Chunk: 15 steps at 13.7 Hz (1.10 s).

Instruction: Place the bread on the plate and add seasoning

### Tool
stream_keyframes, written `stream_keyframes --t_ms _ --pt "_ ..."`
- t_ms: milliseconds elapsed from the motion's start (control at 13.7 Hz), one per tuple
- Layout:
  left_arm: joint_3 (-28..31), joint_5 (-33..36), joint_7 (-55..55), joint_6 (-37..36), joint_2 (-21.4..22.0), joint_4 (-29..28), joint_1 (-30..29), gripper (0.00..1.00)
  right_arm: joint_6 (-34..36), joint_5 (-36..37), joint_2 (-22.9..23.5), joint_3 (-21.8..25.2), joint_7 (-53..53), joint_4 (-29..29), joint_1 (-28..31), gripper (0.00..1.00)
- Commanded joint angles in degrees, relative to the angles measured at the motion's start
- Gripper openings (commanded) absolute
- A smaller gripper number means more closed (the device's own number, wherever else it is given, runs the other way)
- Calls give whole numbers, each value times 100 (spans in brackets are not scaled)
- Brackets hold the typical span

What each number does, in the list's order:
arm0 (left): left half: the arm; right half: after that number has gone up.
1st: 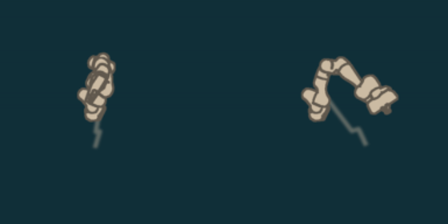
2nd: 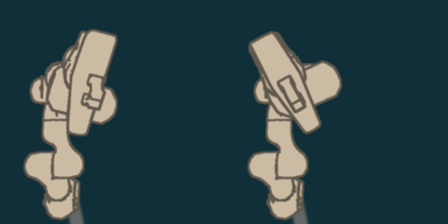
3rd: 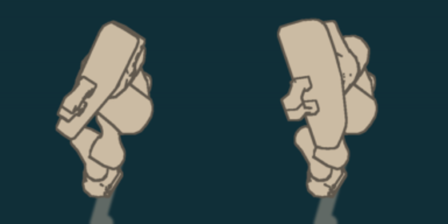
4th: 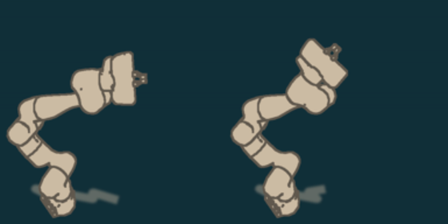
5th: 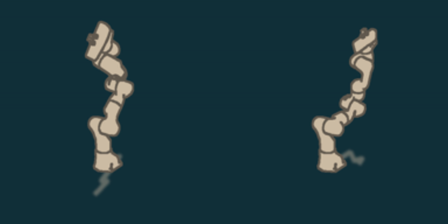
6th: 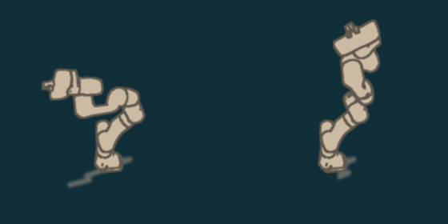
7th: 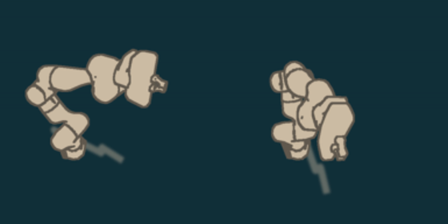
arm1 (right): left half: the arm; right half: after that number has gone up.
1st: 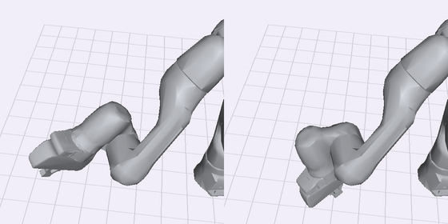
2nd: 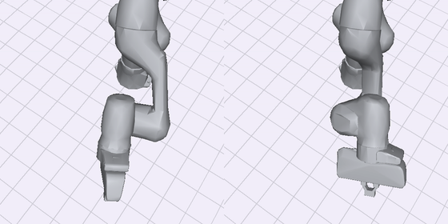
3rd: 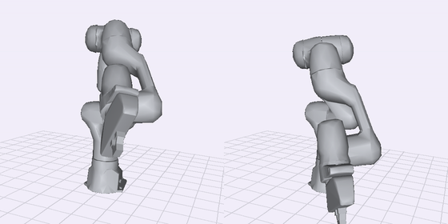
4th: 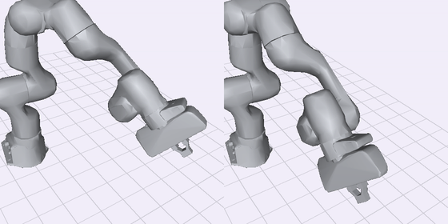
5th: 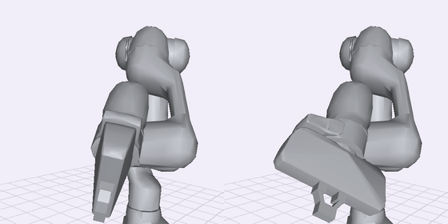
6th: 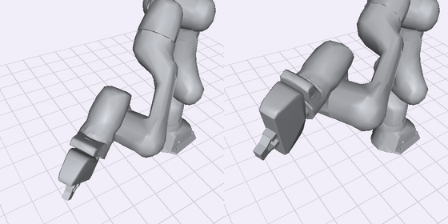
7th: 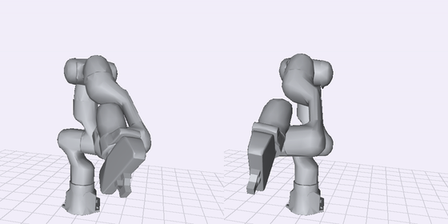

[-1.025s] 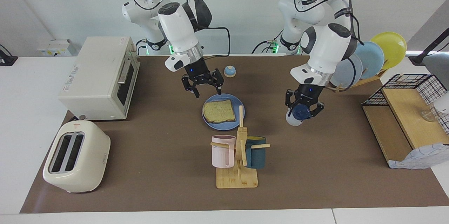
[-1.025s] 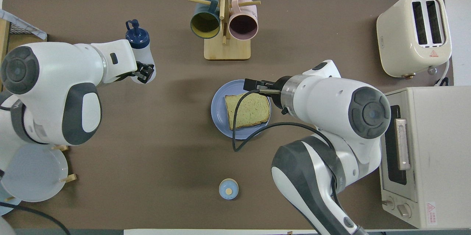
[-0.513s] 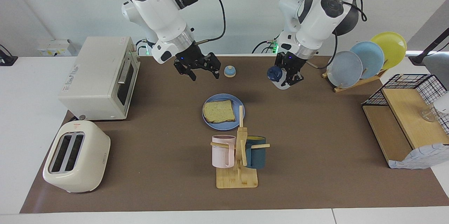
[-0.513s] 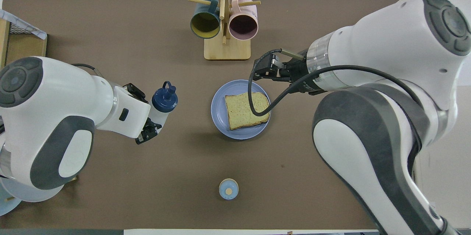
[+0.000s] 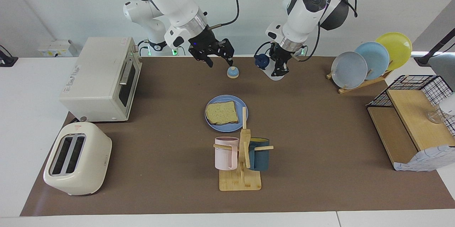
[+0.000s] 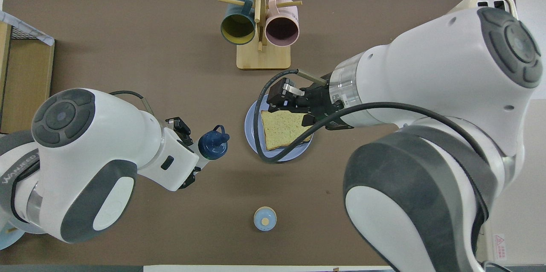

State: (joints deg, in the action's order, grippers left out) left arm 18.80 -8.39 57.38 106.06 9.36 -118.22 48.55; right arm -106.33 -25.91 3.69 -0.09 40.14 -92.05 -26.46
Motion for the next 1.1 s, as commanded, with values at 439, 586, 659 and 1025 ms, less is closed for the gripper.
stream_keyframes --t_ms 439,586,659,1025 --pt "0 83 45 195 215 -228 5 0 -976 -151 -316 -97 820 -392 -684 46" --pt "0 83 54 204 215 -228 -3 0 -1038 -142 -334 -97 785 -463 -712 43" --pt "-8 75 63 213 224 -245 -3 0 -1056 -133 -325 -97 759 -489 -720 41" --pt "-8 48 54 345 215 -254 14 0 -1724 -124 -308 -105 846 -753 -1019 33"
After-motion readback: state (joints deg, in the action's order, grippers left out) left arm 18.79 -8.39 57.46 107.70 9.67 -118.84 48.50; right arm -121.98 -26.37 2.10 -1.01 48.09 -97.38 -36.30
